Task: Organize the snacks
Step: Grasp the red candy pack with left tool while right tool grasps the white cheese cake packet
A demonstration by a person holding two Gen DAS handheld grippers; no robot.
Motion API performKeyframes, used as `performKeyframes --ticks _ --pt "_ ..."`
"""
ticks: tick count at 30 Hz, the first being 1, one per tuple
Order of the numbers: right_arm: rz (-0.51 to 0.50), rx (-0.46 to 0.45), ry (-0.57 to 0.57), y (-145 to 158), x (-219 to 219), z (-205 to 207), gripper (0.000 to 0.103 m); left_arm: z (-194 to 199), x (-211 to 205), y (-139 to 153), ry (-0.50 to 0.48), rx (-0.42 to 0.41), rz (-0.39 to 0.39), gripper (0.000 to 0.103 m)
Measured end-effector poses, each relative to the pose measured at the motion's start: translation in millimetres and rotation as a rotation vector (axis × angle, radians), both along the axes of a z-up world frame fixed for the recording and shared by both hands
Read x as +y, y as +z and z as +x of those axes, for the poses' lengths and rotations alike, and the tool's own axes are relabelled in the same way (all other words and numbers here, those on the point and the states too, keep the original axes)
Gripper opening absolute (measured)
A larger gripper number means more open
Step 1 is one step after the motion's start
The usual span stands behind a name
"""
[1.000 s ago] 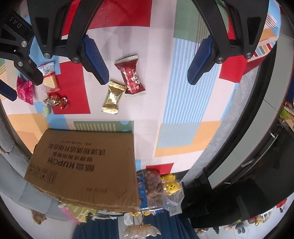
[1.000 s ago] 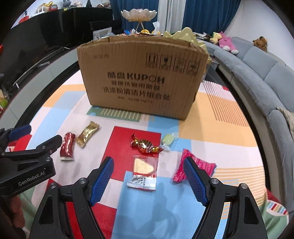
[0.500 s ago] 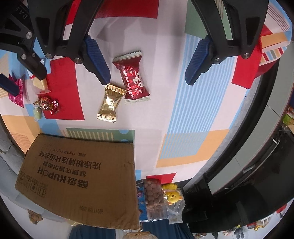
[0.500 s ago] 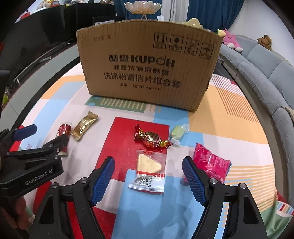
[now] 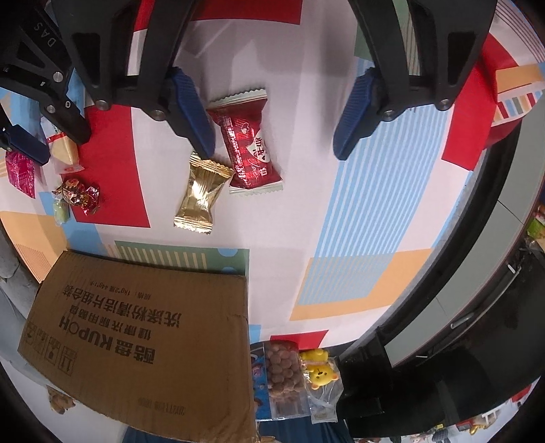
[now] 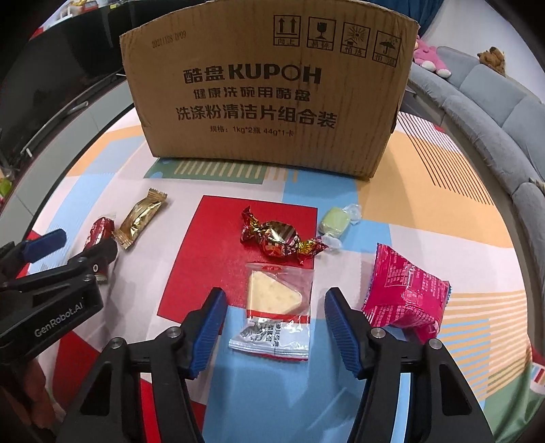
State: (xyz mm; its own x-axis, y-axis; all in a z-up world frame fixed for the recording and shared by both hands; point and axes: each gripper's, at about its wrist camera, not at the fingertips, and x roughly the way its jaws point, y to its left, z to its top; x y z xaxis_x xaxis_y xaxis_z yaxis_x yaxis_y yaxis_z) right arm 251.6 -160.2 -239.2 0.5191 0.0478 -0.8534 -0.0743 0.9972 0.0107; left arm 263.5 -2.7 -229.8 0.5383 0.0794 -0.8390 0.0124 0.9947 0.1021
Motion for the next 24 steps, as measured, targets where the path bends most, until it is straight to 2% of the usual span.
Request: performKeyframes --ticks 4,6,8,10,13,24 --pt "0.0 -0.007 0.003 1 0 -1 0.056 2 -3 -3 -0.013 0.001 -0.003 0.059" --pt "0.0 -0.012 0.008 1 0 -1 0.05 1 -4 -3 -0.02 -0.004 -0.005 0.056" --pt "0.0 -0.015 0.015 2 2 -1 0.043 1 -5 -4 -0.028 -0.008 -0.011 0.05" --pt "0.003 -0.017 0.02 2 2 -2 0.039 0 -6 -3 -0.03 -0.01 -0.004 0.041" --pt "0.011 -0.016 0.017 3 2 -1 0.038 -3 -10 -3 -0.047 -0.016 0.008 0.025" --pt "0.021 -0.015 0.013 7 -1 -2 0.034 -9 -10 4 -0.054 -0.021 0.007 0.023"
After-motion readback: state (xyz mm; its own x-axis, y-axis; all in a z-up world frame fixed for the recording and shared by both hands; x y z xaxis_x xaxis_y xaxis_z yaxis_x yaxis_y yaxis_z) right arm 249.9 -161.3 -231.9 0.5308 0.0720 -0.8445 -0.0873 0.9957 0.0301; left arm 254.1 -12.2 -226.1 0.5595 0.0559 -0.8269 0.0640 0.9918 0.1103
